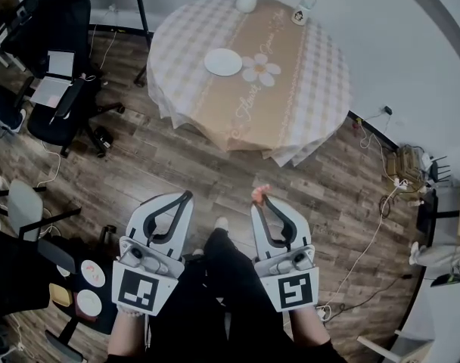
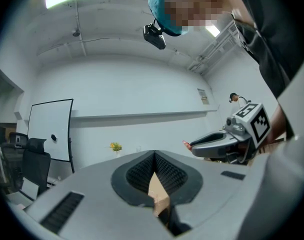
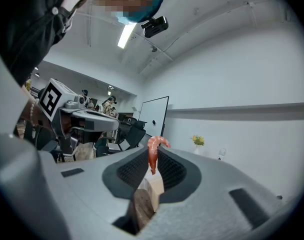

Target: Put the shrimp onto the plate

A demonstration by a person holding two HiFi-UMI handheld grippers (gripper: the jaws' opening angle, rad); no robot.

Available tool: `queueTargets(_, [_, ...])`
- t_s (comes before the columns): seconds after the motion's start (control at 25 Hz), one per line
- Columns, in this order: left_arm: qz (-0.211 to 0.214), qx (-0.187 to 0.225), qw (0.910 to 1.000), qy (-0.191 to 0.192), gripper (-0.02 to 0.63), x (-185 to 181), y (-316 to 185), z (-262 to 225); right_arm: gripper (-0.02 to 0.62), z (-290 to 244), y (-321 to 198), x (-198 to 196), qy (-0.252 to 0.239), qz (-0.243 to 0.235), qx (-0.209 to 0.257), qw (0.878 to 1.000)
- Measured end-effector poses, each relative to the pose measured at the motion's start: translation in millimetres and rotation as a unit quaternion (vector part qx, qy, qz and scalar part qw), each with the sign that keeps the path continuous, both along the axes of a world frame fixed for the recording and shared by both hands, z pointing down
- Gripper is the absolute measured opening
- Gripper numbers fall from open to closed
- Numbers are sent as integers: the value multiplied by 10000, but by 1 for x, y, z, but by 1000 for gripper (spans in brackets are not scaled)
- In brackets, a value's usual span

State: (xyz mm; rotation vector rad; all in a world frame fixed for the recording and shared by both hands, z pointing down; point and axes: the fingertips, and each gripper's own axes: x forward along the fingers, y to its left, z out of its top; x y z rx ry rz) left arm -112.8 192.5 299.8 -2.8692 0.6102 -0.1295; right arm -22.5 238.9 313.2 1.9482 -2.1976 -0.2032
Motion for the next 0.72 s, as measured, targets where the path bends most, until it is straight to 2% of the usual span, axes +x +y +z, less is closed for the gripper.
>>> queueTargets(0.52, [-358,-7,9994,9,0,41,-40,-7,43,-6,-45,46,14,-335,-1,9994])
queueTargets(0.72, [-584,-170,9981,23,0,54,-51,-3,43,-5,-53,65,12,-399,-40,9992])
